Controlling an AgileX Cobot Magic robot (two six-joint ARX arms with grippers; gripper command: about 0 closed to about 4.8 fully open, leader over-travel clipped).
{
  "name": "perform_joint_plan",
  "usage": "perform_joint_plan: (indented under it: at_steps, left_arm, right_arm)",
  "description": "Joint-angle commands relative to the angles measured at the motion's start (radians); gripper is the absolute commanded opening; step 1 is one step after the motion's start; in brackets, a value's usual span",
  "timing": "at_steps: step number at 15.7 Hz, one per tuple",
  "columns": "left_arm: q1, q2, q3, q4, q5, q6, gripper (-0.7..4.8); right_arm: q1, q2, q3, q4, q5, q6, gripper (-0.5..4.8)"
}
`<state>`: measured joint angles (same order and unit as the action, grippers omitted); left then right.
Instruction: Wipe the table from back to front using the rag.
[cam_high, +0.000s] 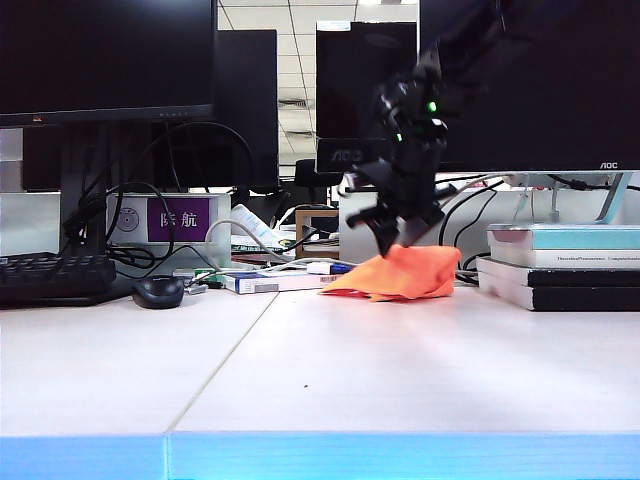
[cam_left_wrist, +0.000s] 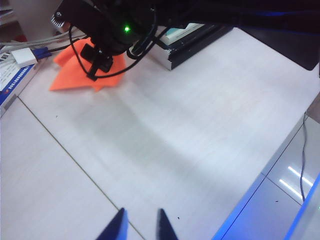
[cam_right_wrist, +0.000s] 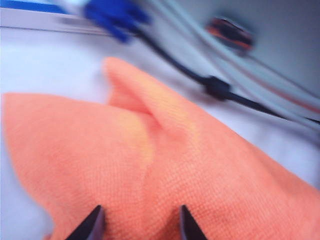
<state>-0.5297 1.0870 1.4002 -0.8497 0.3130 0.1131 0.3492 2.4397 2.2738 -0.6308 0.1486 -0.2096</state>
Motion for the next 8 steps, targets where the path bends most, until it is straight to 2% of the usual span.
perform_joint_plan:
  at_steps: [1,3,4,6,7,8]
  left_arm:
    - [-0.001,-0.003,0.006,0.009,0.005,0.003,0.84]
    - [-0.001,-0.003,0.006,0.004,0.005,0.003,0.84]
    - [-0.001,-0.003,0.006,0.003,0.005,0.003,0.84]
    - [-0.001,-0.002,0.006,0.006,0.005,0.003,0.84]
    - [-0.001,-0.002,0.006,0.013,0.005,0.003,0.84]
    - [-0.001,-0.002,0.006,0.022,0.005,0.003,0.85]
  right_arm:
    - [0.02,-0.053,0.002,-0.12,-0.038,0.064,1.99]
    - [0.022,-0.077,0.002,-0.135,-0.055,0.083,2.09]
    - [0.022,-0.084,0.002,-0.141,-0.067,0.089,2.31]
    - [0.022,-0.101,0.002,-0.16,-0.101,0.105,4.1]
    - [0.022,-0.11,0.002,-0.173,-0.113,0.108,4.44]
    - [0.022,-0.115,0.002,-0.184,-0.131,0.11,4.42]
